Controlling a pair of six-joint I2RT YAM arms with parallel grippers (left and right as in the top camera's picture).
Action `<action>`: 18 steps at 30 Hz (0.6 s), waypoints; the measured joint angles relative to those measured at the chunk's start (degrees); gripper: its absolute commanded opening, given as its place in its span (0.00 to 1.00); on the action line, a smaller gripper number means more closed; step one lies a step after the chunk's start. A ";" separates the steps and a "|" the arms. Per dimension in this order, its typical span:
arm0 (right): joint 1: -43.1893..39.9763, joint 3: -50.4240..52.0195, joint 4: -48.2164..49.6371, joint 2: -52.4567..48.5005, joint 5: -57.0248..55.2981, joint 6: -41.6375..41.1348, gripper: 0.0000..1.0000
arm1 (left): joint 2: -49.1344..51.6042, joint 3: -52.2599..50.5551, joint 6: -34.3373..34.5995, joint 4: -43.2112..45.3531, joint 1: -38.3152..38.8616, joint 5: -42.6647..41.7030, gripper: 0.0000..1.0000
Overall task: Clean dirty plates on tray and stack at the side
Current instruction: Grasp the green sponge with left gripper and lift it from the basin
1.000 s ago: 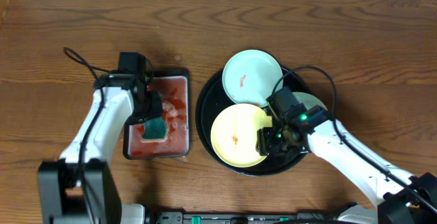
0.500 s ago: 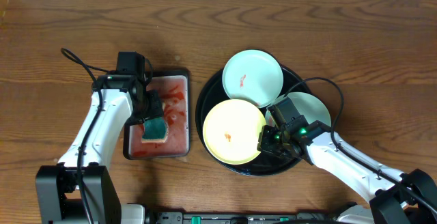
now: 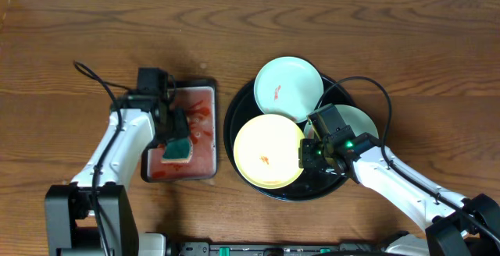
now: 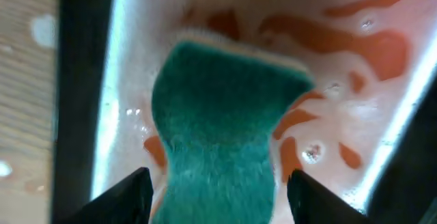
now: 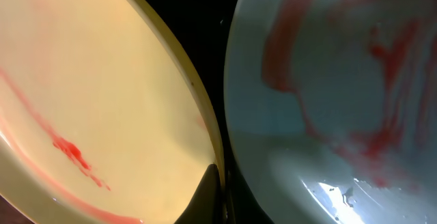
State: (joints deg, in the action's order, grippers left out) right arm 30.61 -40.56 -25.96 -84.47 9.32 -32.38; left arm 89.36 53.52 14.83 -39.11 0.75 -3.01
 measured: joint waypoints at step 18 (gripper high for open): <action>0.00 -0.02 -0.48 0.00 -0.20 -0.26 0.01 | 2.91 -2.97 0.39 -0.96 0.02 -0.94 0.07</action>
State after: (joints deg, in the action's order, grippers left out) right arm 30.61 -40.58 -26.44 -84.47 9.13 -32.64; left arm 92.27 50.54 15.22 -40.07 0.78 -3.95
